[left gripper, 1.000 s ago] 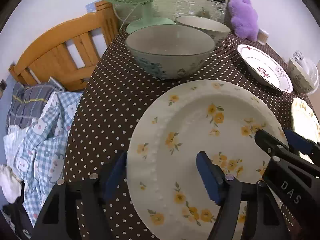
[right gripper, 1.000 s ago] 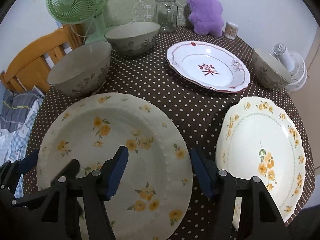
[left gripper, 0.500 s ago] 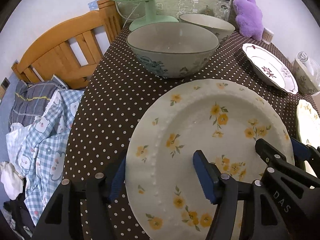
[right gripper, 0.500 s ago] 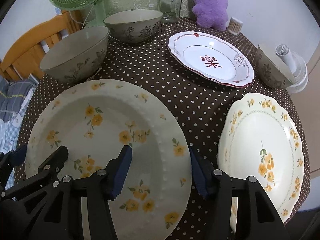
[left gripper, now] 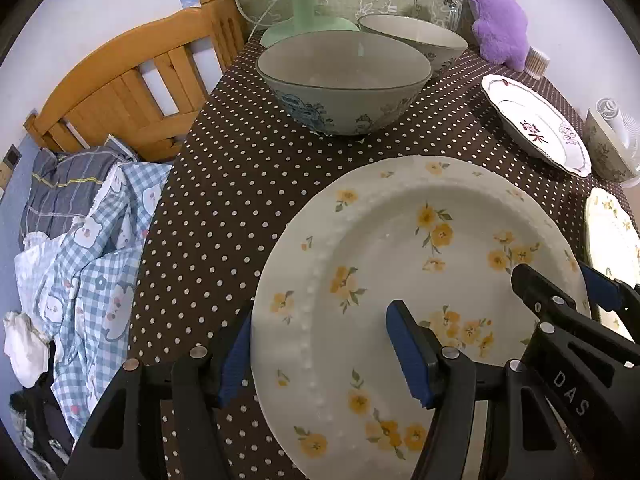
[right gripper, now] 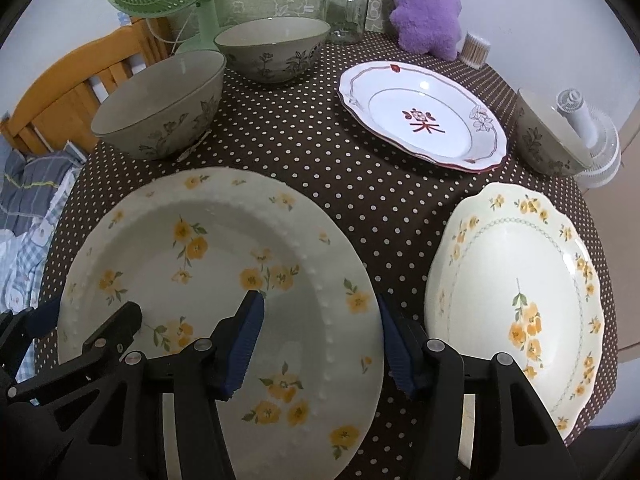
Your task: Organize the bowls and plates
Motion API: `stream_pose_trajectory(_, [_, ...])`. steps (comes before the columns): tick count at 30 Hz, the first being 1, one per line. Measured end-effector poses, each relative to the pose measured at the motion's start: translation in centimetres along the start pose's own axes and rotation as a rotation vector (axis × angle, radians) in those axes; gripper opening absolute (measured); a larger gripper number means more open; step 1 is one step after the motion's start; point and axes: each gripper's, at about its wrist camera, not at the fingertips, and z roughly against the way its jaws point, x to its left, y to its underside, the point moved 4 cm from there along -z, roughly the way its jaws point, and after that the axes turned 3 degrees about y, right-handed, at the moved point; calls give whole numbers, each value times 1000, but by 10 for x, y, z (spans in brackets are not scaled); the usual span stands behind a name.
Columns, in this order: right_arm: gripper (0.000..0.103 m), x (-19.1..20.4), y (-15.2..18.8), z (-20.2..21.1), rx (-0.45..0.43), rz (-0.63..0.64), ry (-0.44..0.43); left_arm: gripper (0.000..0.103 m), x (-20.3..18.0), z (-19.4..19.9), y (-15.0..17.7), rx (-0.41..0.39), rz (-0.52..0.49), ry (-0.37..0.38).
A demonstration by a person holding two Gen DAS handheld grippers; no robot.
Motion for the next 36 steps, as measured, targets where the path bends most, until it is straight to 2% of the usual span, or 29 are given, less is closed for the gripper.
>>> stream_pose_trajectory(16, [61,-13,-10,35,-52,24,-6,66,-16,34,-7,-51,21,3])
stream_pose_trajectory(36, [61,-103,1,54,-82,-44,27,66,-102,54,-5,-94,-49,36])
